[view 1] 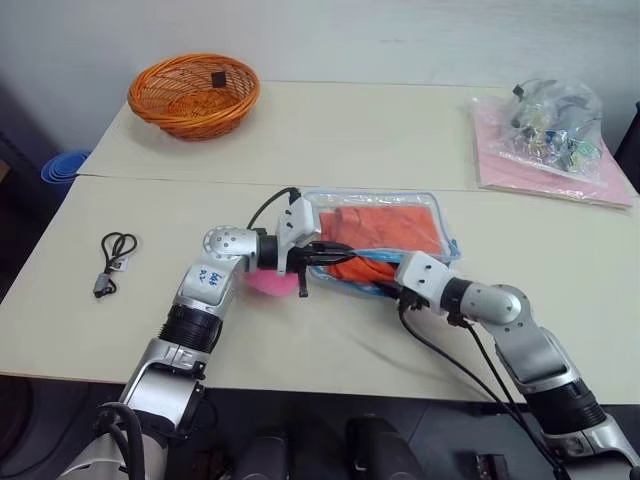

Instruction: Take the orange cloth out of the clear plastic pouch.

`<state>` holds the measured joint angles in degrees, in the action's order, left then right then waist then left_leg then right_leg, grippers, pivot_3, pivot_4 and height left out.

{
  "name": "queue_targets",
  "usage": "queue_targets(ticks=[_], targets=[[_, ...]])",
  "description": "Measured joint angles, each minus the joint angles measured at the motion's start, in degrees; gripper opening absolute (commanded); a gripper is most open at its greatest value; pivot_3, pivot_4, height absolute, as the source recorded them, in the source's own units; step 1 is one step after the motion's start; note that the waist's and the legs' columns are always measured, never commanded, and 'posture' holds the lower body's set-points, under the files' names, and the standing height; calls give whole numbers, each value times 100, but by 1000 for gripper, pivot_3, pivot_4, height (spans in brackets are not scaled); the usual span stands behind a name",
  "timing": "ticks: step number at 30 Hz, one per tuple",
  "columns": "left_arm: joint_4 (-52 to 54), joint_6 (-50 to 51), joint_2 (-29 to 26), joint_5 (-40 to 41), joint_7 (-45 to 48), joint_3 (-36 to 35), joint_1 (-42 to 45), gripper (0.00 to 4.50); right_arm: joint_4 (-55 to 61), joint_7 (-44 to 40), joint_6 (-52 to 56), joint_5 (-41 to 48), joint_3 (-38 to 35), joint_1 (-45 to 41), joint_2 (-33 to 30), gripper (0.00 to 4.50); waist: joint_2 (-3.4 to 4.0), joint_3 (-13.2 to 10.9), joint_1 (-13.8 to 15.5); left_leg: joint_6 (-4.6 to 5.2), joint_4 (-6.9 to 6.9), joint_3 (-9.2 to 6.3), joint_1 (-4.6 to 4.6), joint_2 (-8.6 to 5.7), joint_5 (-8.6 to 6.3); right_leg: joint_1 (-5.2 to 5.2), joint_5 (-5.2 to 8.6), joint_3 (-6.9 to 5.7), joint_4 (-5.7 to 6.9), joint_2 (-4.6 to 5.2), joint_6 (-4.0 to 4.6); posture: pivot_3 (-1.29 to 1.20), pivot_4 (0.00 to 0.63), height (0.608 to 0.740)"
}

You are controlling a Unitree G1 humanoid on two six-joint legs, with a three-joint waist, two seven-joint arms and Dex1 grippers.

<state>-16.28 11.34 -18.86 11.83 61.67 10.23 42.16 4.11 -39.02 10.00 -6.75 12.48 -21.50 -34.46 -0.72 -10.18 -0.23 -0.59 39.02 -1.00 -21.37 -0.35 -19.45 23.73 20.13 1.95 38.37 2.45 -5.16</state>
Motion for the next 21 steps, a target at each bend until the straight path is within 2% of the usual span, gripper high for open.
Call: queue_targets(ticks=[1,4,9,10,14,18,21], targets=[[4,8,4,0,2,7,-3,0,-113,73,-4,-116,39,-119,18,2489,0,0,0,0,0,0,1,0,0,1,0,1,4,0,0,0,150,740],[9,45,11,1,5,24,-3,0,-264,120,53,-222,55,-262,119,1930,0,0,3,0,0,0,2,0,0,0,0,0,6,0,0,0,150,740],[5,200,58,1,-61,36,14,0,-129,-204,179,186,-30,-105,158,276,0,0,6,0,0,-1,1,0,0,0,0,0,5,1,0,0,150,740],[0,231,75,0,-97,36,29,0,-41,-311,178,370,-116,-13,158,54,0,0,10,0,0,-1,0,0,0,0,0,-1,5,0,0,0,150,740],[-97,448,147,-31,-403,-3,166,0,720,-1025,244,1534,-679,411,49,54,0,0,26,2,5,-2,-3,-1,-1,-3,0,-2,4,1,0,0,150,740],[-235,710,211,-35,-703,-60,240,0,1360,-1753,374,2718,-1391,904,-345,54,0,0,38,6,6,-7,-1,-1,-4,-10,0,-7,-2,1,0,0,150,740],[-275,938,236,-48,-968,-109,239,0,2106,-2250,991,3818,-1896,1614,-851,54,-1,-1,47,7,4,-9,-3,0,-4,-9,0,-7,-5,1,0,0,150,740]])
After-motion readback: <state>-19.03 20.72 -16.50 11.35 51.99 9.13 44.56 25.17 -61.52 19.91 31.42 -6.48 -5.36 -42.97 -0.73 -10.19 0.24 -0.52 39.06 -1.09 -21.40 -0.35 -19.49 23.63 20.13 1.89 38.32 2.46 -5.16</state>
